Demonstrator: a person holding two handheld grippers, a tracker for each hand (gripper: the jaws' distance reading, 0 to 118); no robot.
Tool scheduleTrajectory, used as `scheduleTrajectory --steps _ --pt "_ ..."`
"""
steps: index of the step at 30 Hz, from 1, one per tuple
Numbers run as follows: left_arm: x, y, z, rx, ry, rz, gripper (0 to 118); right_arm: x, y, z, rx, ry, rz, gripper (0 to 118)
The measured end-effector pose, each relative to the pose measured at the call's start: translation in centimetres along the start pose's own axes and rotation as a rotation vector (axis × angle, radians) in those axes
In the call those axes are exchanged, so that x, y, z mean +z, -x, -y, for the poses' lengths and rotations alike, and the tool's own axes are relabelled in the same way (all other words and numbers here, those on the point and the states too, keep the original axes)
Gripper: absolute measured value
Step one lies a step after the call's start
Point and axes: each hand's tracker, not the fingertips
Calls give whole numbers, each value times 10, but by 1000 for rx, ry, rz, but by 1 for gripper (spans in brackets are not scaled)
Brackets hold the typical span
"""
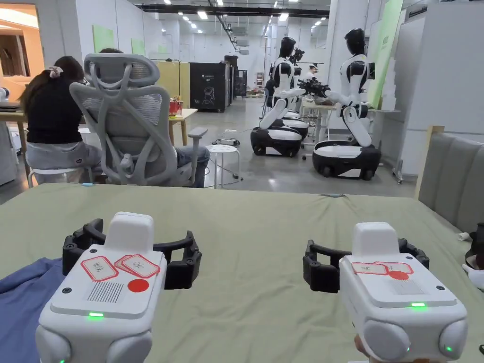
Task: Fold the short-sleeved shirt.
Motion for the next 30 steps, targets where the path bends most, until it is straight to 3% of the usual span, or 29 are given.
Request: scheduleTrajectory --steps 1,3,7,30 --pt "0 -1 0 3 -2 -1 118 0 3 0 65 -1 36 116" --pt "0 -4 -1 10 -12 7 118 -1 5 1 88 -6 87 116" --pt "1 -11 1 1 -8 17 118 0 -2 -1 -41 9 56 116" --pt "7 -12 2 -8 -22 14 118 8 -6 -4 -65 -17 60 116"
